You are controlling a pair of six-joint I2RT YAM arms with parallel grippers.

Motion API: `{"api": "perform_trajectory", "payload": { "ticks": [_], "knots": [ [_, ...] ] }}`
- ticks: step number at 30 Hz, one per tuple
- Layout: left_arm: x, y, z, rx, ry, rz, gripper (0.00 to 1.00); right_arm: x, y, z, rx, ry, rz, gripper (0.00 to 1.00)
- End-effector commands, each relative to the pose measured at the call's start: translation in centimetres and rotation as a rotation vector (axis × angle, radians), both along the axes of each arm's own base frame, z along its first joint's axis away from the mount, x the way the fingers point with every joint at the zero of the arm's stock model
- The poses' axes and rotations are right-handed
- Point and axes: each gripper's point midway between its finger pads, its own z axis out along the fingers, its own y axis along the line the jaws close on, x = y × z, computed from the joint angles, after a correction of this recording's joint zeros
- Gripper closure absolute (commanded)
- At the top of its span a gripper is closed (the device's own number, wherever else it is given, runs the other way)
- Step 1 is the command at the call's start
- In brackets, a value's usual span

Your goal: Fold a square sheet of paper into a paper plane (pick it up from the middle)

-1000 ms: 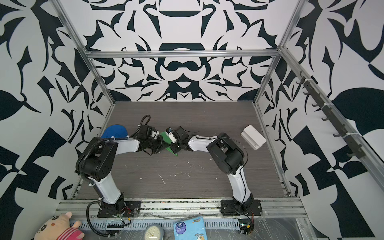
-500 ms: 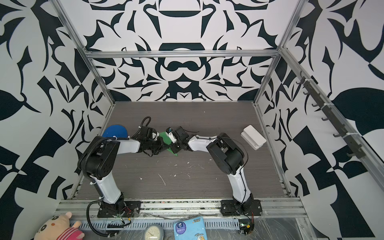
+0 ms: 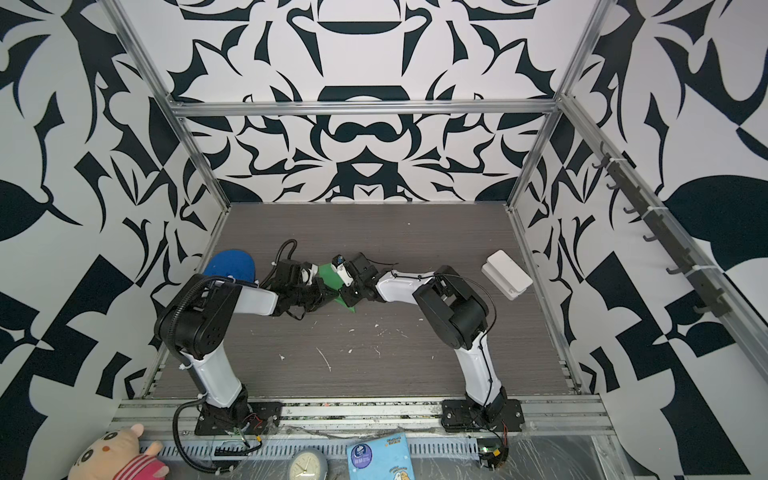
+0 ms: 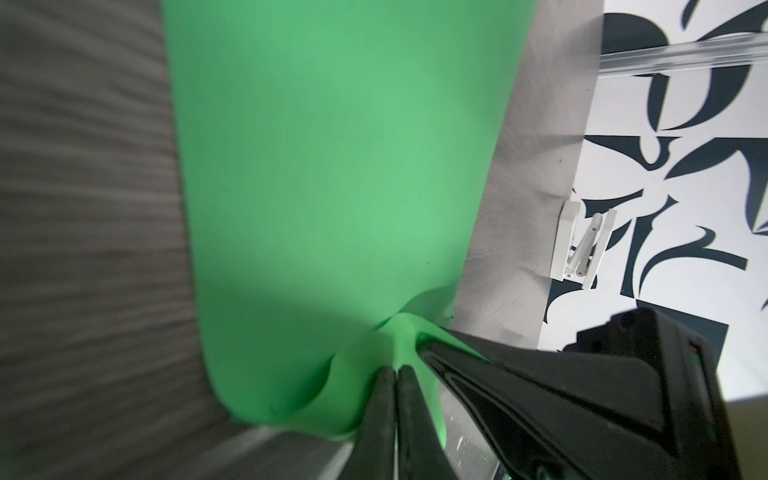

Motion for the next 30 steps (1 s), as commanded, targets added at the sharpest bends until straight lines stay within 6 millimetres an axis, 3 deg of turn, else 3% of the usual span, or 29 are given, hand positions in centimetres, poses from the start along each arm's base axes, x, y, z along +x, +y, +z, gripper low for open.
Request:
{"api": "perform_trajectory", "payload": {
  "ticks": [1, 8, 18, 30],
  "knots": [
    [-1.8, 0.8, -2.9, 0.039, 0.052, -0.003, 0.89, -0.5, -1.0, -1.0, -0.043, 0.039, -0.021, 1.0],
    [-2.1, 1.1, -3.7, 0.062, 0.054, -0.002, 0.89, -0.5, -1.0, -1.0, -0.044, 0.042, -0.021, 1.0],
    [-0.7, 0.6, 1.2, 0.023, -0.068, -0.011, 0.86, -0.5, -1.0, -1.1, -0.044, 0.044, -0.021, 1.0],
    [-0.4, 2.1, -0.8, 0.065, -0.033, 0.024, 0.9, -0.5, -0.9, -1.2, -0.045, 0.05, -0.017, 1.0]
  ]
}}
